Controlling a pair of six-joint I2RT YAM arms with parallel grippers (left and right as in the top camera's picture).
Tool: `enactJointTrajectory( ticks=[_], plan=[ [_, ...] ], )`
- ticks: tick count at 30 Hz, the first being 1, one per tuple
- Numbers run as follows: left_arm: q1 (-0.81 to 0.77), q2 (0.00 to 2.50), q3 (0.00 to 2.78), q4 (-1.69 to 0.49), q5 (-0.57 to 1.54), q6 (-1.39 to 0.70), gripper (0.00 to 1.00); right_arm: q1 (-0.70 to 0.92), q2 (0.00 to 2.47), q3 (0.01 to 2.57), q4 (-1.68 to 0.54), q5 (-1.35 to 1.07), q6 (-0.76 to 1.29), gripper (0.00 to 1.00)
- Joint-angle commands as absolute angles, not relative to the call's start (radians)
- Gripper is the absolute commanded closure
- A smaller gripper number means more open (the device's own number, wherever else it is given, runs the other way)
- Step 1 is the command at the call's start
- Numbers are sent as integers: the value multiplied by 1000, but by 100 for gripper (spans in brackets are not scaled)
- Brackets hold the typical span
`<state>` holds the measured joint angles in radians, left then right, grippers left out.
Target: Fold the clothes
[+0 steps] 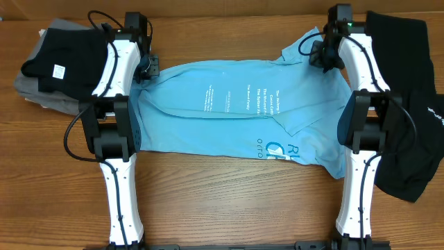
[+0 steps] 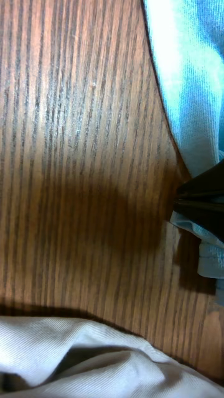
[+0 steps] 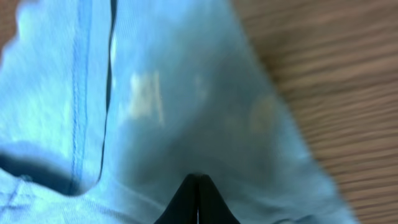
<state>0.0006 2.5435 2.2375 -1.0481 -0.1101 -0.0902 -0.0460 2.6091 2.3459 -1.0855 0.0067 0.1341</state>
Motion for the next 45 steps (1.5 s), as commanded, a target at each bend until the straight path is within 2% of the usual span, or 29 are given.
enactJointTrajectory(
  ticks=[1, 4, 13, 19, 24, 26, 30, 33, 45],
  plan=[
    [7, 2541, 2236, -1060, -115, -89, 96, -48, 2617, 2287, -1080, -47, 131, 91],
    [8, 2541, 2236, -1059, -115, -89, 96, -48, 2617, 2246, -1092, -47, 133, 91],
    [15, 2541, 2236, -1069, -115, -89, 96, -73, 2616, 2234, -1329, -59, 214, 96],
    [15, 2541, 2236, -1067, -116, -82, 96, -74, 2603, 2294, -1341, -73, 205, 95],
    [15, 2541, 2236, -1063, -116, -81, 96, -75, 2594, 2454, -1266, -72, 183, 73],
    [15, 2541, 2236, -1059, -116, -82, 96, -74, 2594, 2507, -1192, -69, 162, 59],
    [15, 2541, 2236, -1057, -115, -82, 96, -74, 2597, 2512, -1066, -39, 152, 47],
    [15, 2541, 2236, -1058, -115, -82, 96, -74, 2610, 2497, -984, -24, 149, 43],
    [14, 2541, 2236, -1047, -115, -83, 96, -75, 2669, 2459, -822, 51, 122, 42]
  ],
)
